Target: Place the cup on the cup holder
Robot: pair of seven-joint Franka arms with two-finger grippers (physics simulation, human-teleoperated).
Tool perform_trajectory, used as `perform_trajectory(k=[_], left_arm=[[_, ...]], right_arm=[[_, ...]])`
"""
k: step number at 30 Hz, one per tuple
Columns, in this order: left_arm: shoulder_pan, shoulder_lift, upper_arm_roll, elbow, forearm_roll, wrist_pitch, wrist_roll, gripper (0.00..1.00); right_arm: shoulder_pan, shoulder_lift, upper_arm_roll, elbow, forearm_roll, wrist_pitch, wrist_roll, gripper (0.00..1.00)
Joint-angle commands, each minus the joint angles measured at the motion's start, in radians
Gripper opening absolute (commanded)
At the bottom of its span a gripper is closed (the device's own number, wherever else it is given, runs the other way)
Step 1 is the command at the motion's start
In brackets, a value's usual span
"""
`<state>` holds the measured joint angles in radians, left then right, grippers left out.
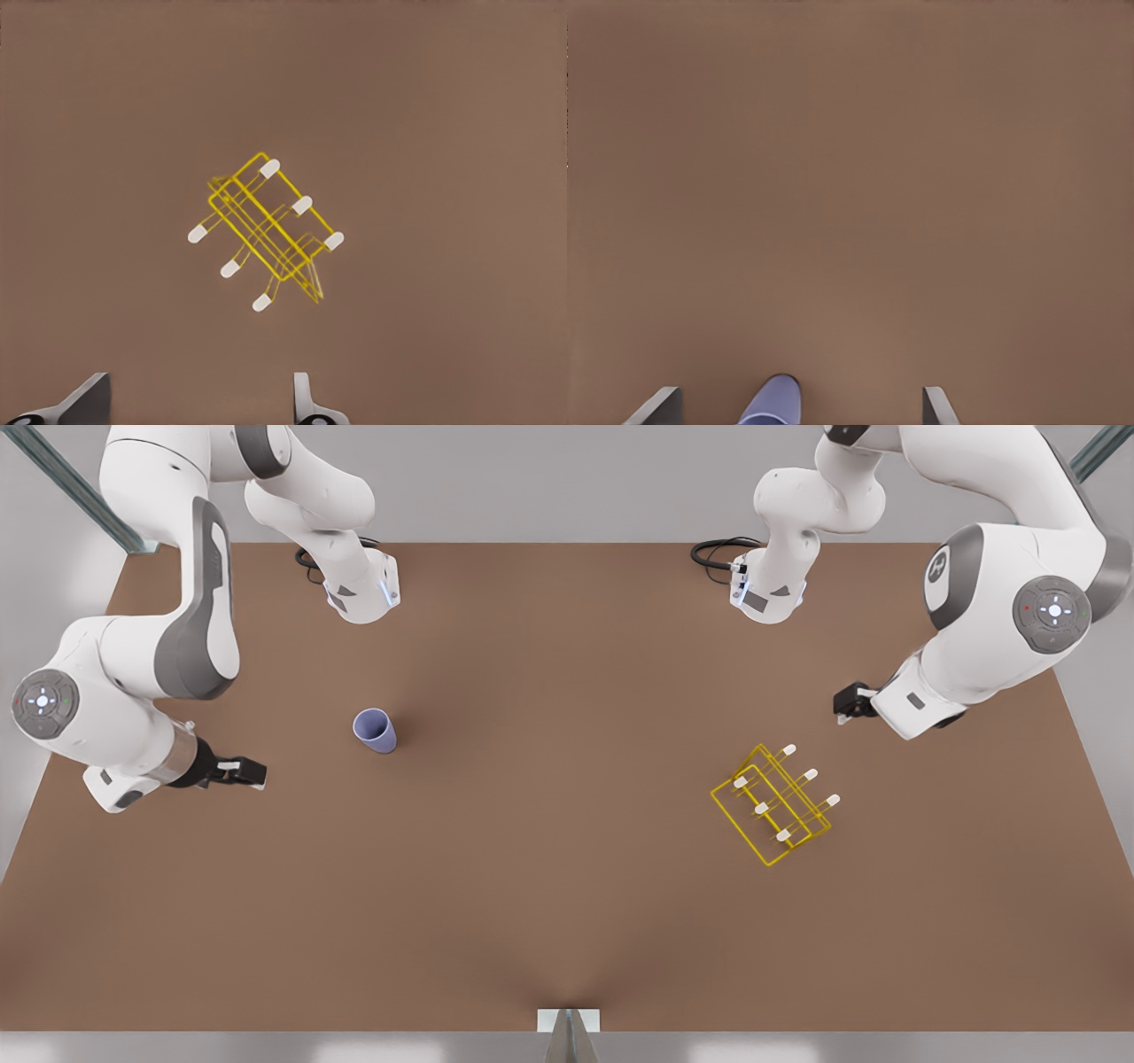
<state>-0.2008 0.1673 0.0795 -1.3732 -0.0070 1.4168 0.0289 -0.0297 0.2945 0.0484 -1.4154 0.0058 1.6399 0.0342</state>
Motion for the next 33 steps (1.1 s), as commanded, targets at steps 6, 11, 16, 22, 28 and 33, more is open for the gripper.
perform_trajectory(k=[6, 11, 16, 22, 28, 33], left_arm=[[0.001, 0.023, -0.001, -0.01, -0.001, 0.03, -0.011, 1.0], [0.007, 0.044, 0.0, -0.01, 0.001, 0.028, 0.0, 1.0], [0.008, 0.041, -0.001, -0.009, 0.001, 0.014, 0.0, 1.0], [0.007, 0.043, -0.001, -0.012, 0.001, -0.001, 0.0, 1.0], [0.007, 0.046, -0.001, -0.012, 0.001, -0.029, -0.001, 1.0], [0.007, 0.05, -0.001, -0.012, 0.002, -0.029, 0.0, 1.0]], right_arm=[[0.093, -0.018, 0.014, -0.034, 0.005, 0.028, 0.13, 1.0], [0.191, -0.126, 0.025, -0.234, 0.066, 0.047, 0.168, 1.0], [0.228, -0.106, 0.025, -0.28, 0.071, 0.038, 0.191, 1.0], [0.254, -0.084, 0.05, -0.344, 0.077, -0.11, 0.191, 1.0], [0.252, -0.071, 0.12, -0.402, 0.066, -0.135, 0.191, 1.0], [0.243, -0.046, 0.103, -0.494, 0.065, 0.028, 0.191, 1.0]])
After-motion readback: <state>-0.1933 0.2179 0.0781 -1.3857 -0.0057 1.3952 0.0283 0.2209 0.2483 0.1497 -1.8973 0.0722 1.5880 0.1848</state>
